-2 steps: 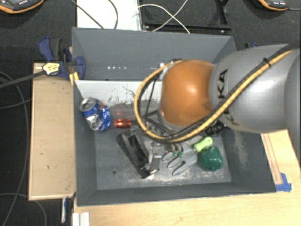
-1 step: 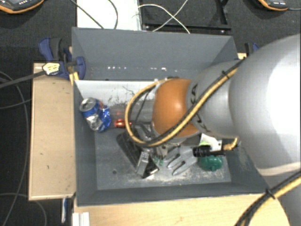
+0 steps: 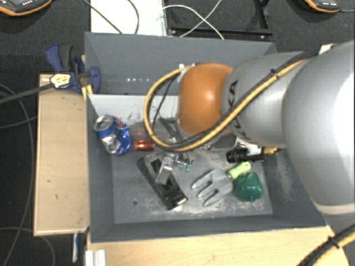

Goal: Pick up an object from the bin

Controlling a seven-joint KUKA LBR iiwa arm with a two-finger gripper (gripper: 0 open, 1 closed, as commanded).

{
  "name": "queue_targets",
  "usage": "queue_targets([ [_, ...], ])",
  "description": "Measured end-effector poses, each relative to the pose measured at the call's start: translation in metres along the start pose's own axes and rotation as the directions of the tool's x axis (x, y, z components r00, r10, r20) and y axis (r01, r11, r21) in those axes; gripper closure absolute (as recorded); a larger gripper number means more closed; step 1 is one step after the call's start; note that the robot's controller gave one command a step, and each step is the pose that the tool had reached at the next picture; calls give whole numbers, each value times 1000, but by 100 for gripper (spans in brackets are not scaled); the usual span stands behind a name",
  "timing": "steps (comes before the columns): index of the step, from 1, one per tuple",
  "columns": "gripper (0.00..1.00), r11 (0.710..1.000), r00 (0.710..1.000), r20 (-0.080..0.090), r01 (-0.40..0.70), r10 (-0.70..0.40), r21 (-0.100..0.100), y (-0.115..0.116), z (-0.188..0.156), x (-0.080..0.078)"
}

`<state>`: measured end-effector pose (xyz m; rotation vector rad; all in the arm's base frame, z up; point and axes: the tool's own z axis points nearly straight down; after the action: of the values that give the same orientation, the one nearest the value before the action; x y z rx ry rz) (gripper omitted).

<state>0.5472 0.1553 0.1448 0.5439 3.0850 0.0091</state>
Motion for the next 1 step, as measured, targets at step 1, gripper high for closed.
queue_targets([
  [1,0,993,993,-8,-122,122,8,-13,45,42],
])
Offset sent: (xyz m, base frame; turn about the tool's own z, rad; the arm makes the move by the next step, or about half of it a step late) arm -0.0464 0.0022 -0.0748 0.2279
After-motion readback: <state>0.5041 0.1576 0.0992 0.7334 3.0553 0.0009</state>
